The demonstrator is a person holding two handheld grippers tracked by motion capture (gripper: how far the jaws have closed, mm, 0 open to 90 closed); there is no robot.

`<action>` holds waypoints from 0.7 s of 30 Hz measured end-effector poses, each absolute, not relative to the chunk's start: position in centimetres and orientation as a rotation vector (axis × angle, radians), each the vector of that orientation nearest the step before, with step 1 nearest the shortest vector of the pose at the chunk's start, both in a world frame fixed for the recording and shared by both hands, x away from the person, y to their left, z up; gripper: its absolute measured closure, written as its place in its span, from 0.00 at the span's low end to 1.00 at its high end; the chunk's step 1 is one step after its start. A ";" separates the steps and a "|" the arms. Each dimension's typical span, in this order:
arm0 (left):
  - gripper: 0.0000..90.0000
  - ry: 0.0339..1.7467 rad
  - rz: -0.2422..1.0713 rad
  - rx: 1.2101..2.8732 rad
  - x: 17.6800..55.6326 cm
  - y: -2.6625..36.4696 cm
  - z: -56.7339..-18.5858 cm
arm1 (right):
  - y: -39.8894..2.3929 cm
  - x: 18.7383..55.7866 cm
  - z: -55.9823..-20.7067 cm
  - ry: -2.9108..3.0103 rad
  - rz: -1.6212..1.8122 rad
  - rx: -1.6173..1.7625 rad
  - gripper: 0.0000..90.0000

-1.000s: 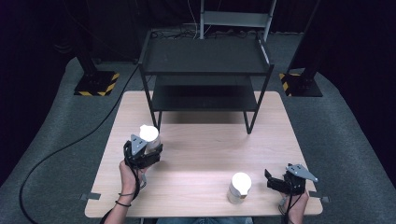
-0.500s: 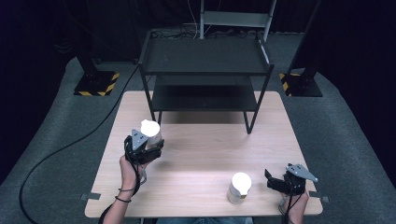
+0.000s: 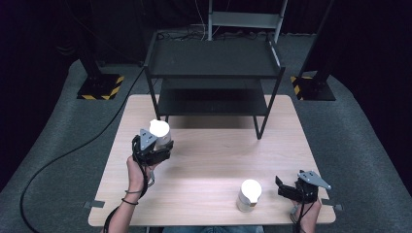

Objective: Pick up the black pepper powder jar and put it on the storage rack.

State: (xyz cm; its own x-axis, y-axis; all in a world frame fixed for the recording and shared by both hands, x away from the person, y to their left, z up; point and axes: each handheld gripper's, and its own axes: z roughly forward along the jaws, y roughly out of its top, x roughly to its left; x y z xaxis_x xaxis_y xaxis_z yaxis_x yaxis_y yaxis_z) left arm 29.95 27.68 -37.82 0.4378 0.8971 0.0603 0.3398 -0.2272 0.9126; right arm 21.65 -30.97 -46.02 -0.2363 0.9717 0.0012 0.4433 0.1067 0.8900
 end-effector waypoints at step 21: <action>0.34 1.038 0.749 1.781 31.6 27.1 -36.2 | -31.0 21.8 -45.9 1.771 1.075 1.388 0.00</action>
State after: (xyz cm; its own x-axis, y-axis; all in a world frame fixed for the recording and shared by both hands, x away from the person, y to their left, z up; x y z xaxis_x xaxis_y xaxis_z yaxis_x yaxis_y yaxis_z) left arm 31.60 27.11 -36.17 0.4608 0.8858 0.0540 0.3310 -0.2280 0.9157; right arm 21.80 -31.01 -45.93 -0.2407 0.9706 0.0024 0.4501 0.1095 0.8862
